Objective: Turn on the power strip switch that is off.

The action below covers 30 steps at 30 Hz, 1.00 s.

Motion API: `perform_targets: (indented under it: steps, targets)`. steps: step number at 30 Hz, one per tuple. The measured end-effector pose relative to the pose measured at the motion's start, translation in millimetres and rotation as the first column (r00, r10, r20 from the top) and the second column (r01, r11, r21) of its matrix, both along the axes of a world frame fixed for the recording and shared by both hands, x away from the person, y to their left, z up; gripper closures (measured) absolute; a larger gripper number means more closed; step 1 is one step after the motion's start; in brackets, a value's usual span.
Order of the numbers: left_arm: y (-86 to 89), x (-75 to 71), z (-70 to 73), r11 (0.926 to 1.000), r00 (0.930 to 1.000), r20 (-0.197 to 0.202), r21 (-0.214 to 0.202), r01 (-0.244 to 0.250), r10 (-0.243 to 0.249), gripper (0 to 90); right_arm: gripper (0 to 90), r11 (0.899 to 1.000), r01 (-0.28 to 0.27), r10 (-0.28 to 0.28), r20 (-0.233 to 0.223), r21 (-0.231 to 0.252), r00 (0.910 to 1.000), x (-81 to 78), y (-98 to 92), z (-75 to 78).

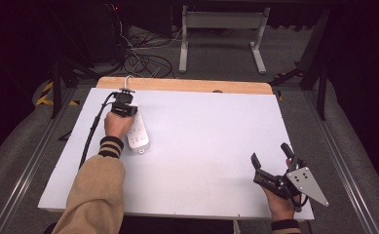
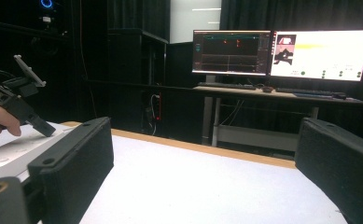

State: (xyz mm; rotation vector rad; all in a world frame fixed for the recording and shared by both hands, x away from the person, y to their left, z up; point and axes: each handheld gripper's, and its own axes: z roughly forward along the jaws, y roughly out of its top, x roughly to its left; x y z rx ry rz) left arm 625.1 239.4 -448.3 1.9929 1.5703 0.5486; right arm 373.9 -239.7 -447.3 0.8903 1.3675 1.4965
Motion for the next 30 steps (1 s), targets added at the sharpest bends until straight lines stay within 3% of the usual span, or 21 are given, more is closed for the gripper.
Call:
perform_targets:
  steps: [7, 30]
  targets:
    - [-1.5, -0.6, 0.1, 0.9998, 1.0000, 0.005, 0.020, -0.001, 0.001, 90.0, 5.0, 1.000, 0.000, 0.000, -0.004, 0.002, 1.0000, 0.6, 0.7, -0.2]
    - [-2.5, -1.3, 0.0, 0.9997, 1.0000, 0.007, 0.026, -0.001, 0.001, 90.0, 5.0, 1.000, -0.003, 0.003, -0.004, 0.000, 1.0000, 1.4, 1.3, -0.3]
